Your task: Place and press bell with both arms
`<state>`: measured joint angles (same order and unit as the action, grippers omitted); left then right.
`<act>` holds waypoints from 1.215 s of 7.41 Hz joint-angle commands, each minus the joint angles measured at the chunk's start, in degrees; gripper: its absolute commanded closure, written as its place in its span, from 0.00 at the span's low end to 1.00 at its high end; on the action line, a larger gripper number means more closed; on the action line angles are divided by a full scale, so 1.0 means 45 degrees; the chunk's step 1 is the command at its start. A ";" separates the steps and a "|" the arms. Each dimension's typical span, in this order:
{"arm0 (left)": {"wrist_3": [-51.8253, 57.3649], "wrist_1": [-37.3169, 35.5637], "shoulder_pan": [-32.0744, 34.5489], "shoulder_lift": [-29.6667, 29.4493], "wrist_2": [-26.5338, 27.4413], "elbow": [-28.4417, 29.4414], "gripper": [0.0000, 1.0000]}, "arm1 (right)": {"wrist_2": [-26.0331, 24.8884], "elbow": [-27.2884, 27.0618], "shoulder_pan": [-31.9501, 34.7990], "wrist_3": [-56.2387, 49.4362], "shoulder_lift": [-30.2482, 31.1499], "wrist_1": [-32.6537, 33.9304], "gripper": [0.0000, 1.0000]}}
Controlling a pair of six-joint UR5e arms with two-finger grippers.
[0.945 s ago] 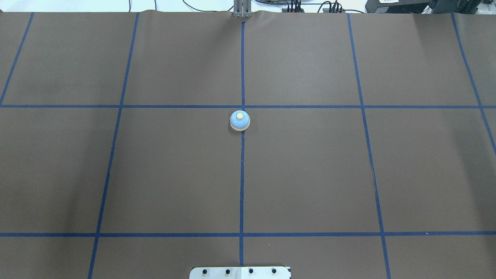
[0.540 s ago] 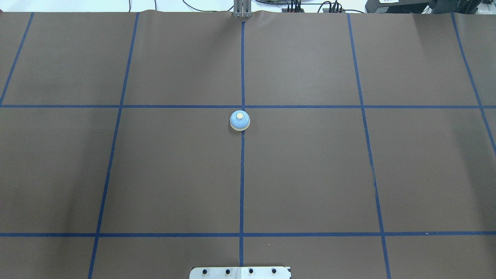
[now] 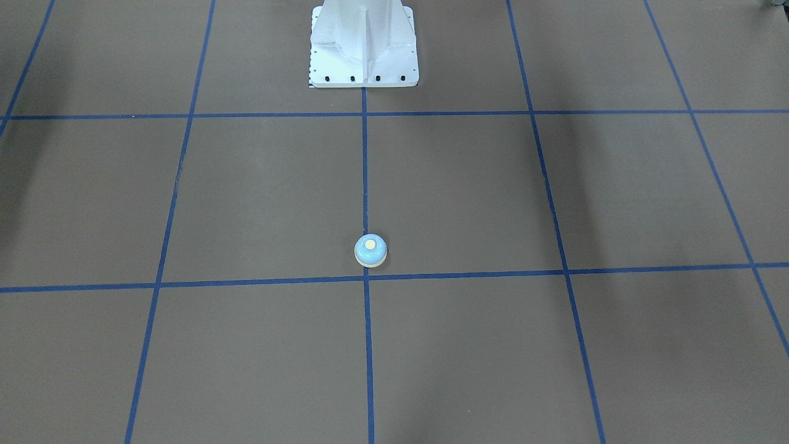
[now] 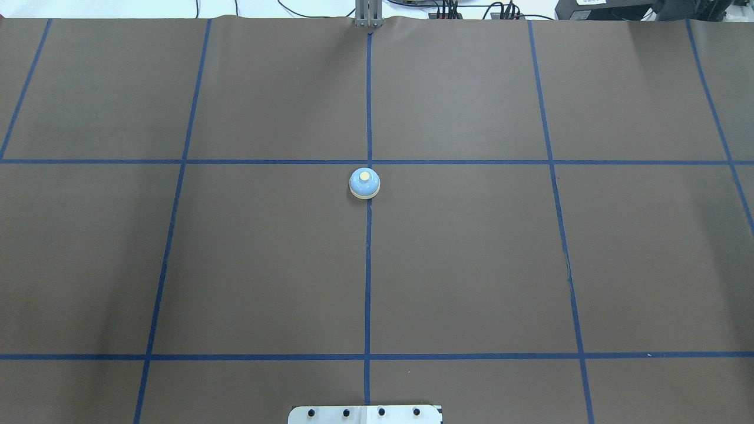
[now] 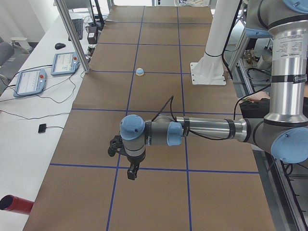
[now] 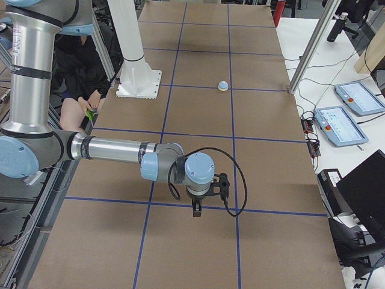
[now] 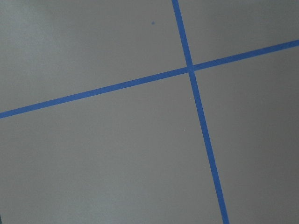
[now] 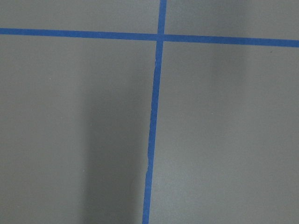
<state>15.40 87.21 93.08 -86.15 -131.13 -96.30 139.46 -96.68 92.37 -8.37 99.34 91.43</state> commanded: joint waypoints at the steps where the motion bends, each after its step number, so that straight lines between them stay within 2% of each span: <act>1: -0.0180 -0.0006 -0.0001 0.0140 0.0000 -0.0044 0.00 | -0.0033 0.0039 0.0000 0.0043 -0.0471 0.0130 0.00; 4: -0.0161 0.0033 -0.0001 0.0415 0.0000 -0.0045 0.00 | 0.0006 0.0544 0.0000 0.0062 -0.1039 0.0131 0.00; 9: -0.0142 0.0033 -0.0021 0.0376 0.0059 0.0034 0.00 | 0.0025 0.0566 0.0000 0.0062 -0.1041 0.0131 0.00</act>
<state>14.70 87.36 92.99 -84.46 -130.97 -96.26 139.57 -94.15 92.37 -8.16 94.66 92.02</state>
